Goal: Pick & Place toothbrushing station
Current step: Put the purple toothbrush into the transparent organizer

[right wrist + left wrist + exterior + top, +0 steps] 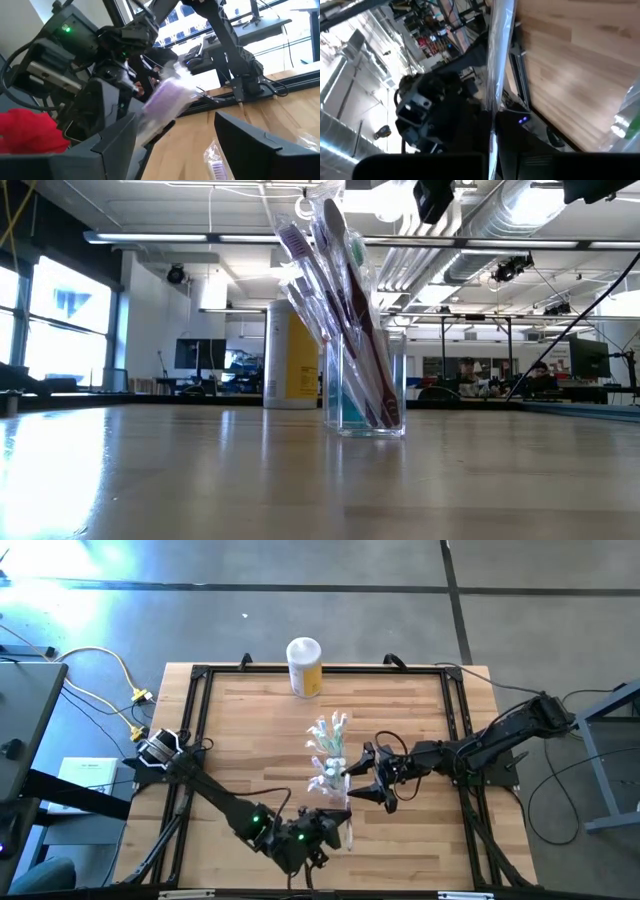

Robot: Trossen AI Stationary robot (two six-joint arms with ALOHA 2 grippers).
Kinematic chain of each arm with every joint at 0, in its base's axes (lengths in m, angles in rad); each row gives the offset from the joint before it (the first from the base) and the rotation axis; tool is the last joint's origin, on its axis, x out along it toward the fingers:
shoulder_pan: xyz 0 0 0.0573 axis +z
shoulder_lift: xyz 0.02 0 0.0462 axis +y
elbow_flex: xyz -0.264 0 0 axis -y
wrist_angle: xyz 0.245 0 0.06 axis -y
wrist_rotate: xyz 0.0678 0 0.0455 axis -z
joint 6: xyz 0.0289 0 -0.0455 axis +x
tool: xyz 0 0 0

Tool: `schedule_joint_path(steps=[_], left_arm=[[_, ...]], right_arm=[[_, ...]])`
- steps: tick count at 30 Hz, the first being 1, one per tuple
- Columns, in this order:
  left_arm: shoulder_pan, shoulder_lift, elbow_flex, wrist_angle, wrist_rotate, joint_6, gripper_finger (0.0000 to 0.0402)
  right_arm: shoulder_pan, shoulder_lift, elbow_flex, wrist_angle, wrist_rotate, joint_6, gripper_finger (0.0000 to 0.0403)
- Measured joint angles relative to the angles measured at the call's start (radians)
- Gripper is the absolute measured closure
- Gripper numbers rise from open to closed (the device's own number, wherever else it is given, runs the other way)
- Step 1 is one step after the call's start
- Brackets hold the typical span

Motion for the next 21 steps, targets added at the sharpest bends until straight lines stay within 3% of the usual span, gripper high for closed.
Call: schedule_joint_path(steps=[12, 16, 21], left_arm=[[0.005, 0.000, 0.000, 0.003, -0.010, -0.007, 0.0394], [0.005, 0.000, 0.000, 0.003, -0.013, -0.011, 0.0394], [0.013, 0.000, 0.000, 0.000, -0.015, -0.011, 0.0394]], right_arm=[[0.000, 0.000, 0.000, -0.009, -0.006, 0.004, 0.0158], [0.000, 0.000, 0.000, -0.009, -0.006, -0.049, 0.0197], [0.001, 0.000, 0.000, -0.006, -0.013, -0.108, 0.0278]])
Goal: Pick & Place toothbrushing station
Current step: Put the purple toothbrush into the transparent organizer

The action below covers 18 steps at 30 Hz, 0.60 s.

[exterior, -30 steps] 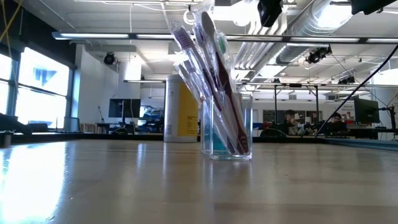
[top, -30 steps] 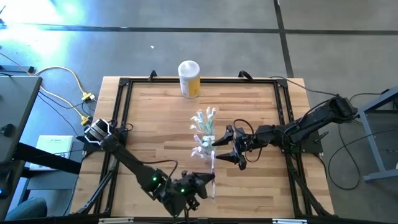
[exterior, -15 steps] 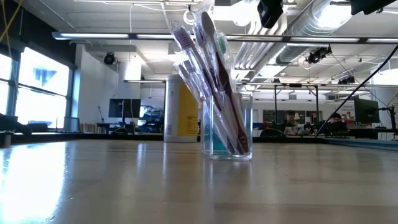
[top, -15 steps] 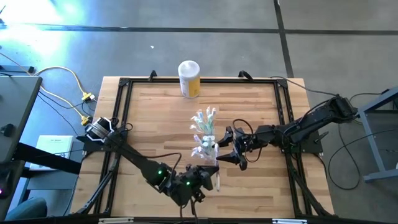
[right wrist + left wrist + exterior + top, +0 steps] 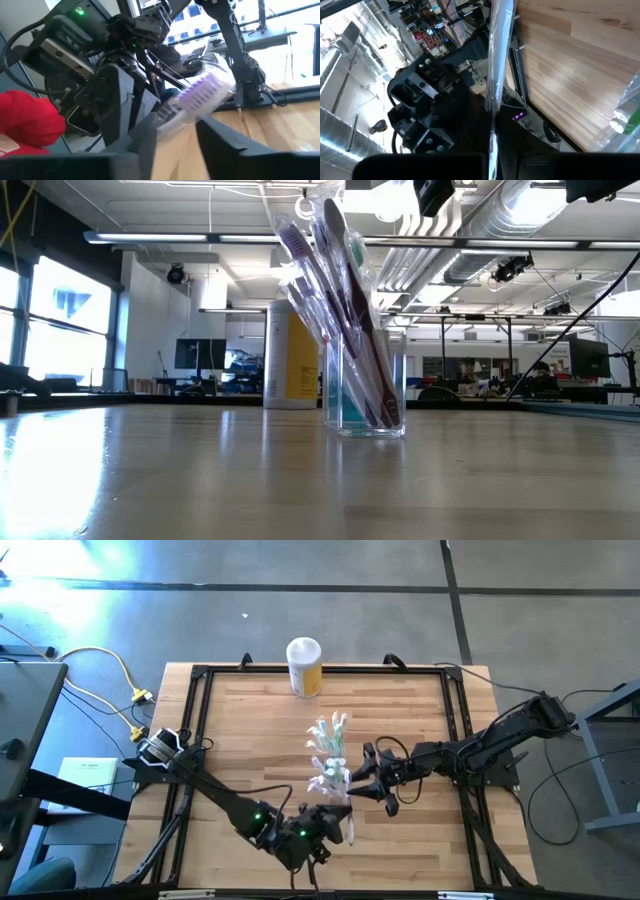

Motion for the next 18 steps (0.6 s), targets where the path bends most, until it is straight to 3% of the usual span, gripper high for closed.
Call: schedule_joint_path(steps=[6, 12, 18], left_arm=[[0.025, 0.000, -0.001, -0.009, -0.005, -0.002, 0.0393], [0.038, -0.001, -0.001, -0.046, 0.015, -0.106, 0.0389], [0.037, -0.003, -0.001, -0.049, 0.019, -0.158, 0.0335]], right_arm=[[-0.001, -0.001, 0.002, 0.006, -0.038, -0.072, 0.0383], [-0.002, -0.001, 0.002, -0.023, -0.016, -0.104, 0.0398], [0.000, 0.000, 0.001, -0.043, -0.013, -0.116, 0.0401]])
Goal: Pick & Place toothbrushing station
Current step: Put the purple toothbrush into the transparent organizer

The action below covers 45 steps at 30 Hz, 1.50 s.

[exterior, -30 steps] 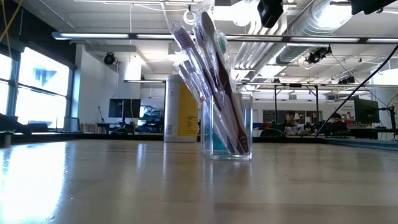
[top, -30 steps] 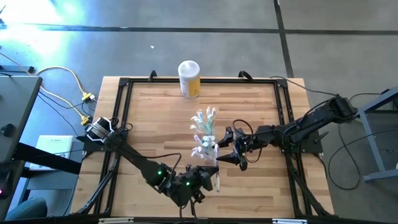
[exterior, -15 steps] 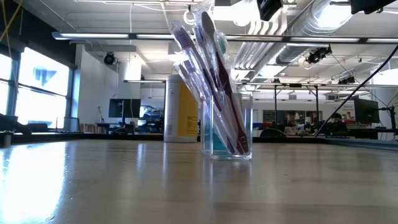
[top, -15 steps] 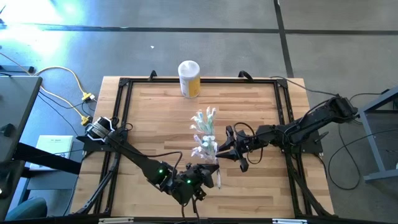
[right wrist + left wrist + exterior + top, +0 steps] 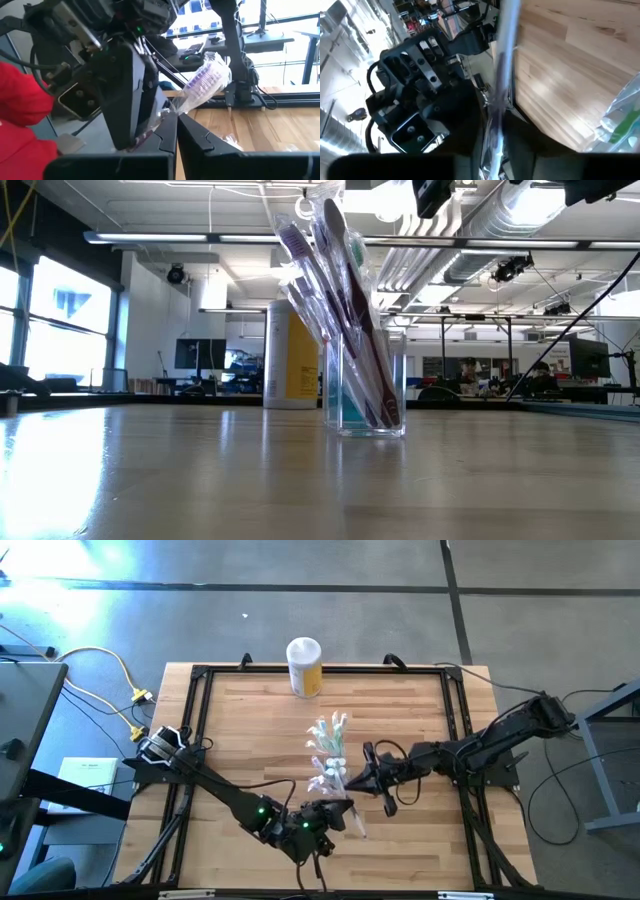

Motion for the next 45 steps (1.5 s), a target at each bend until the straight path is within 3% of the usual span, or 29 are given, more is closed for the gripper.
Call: schedule_joint_path(steps=[15, 19, 24, 28, 32, 39, 42, 45], left_arm=[[-0.052, -0.007, 0.001, -0.110, -0.085, 0.000, 0.0202], [-0.110, -0.051, 0.001, -0.108, -0.146, -0.054, 0.0183], [-0.181, -0.136, 0.000, -0.124, -0.281, -0.277, 0.0179], [-0.217, -0.245, 0.001, -0.231, -0.345, -0.617, 0.0179], [-0.217, -0.370, 0.001, -0.472, -0.272, -0.980, 0.0179], [-0.155, -0.563, 0.000, -0.894, 0.132, -1.433, 0.0179], [-0.134, -0.627, -0.033, -0.940, 0.175, -1.535, 0.0179], [-0.130, -0.695, -0.094, -0.937, 0.148, -1.598, 0.0179]], right_arm=[[0.008, -0.007, -0.001, 0.002, 0.007, -0.036, 0.0401], [0.049, -0.029, -0.002, 0.004, 0.075, -0.109, 0.0401], [0.102, -0.029, -0.002, -0.002, 0.186, -0.240, 0.0401], [0.107, 0.021, -0.002, 0.001, 0.233, -0.331, 0.0400], [0.084, 0.086, -0.002, 0.095, 0.241, -0.393, 0.0400], [0.031, 0.125, -0.002, 0.177, 0.264, -0.472, 0.0400], [0.003, 0.127, -0.019, 0.173, 0.267, -0.445, 0.0400], [-0.024, 0.127, -0.061, 0.208, 0.266, -0.381, 0.0400]])
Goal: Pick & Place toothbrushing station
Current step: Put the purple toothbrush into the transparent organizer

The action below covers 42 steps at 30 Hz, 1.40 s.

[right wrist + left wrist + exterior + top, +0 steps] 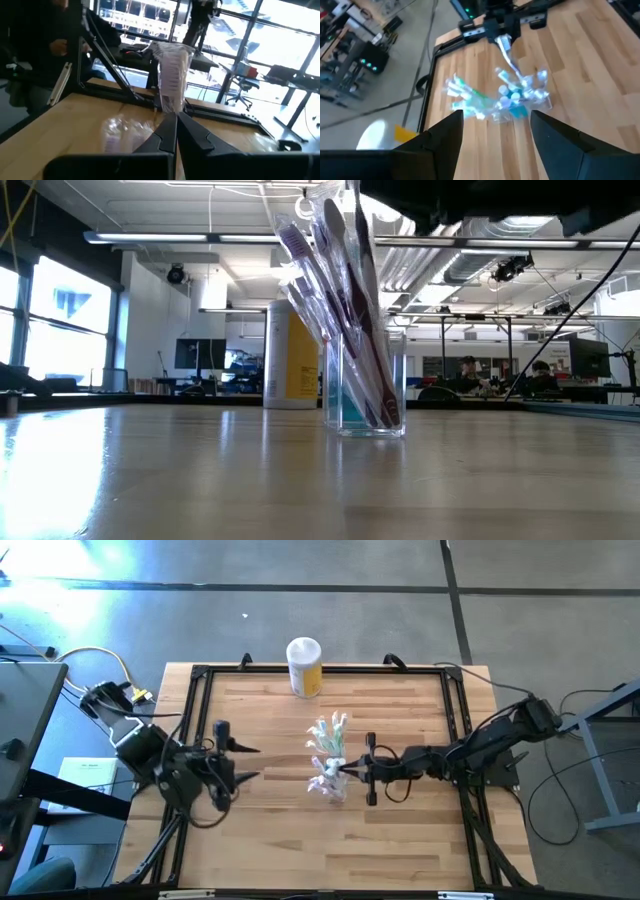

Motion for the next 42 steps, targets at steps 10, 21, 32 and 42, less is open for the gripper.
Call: schedule_joint_path(steps=[10, 21, 32, 42], left_arm=[[-0.001, -0.260, -0.390, 0.268, -0.032, -0.026, 0.0179], [-0.001, -0.555, -0.778, 0.520, -0.028, -0.081, 0.0179], [-0.001, -0.724, -0.968, 0.606, 0.005, -0.115, 0.0179], [-0.001, -0.788, -1.065, 0.600, 0.024, -0.168, 0.0179]], right_arm=[[-0.012, 0.108, -0.147, 0.317, 0.000, 0.125, 0.0400], [-0.056, 0.353, -0.146, 0.519, -0.006, 0.271, 0.0400], [0.013, 0.364, -0.145, 0.466, 0.006, 0.319, 0.0400], [0.018, 0.365, -0.147, 0.427, 0.002, 0.347, 0.0381]])
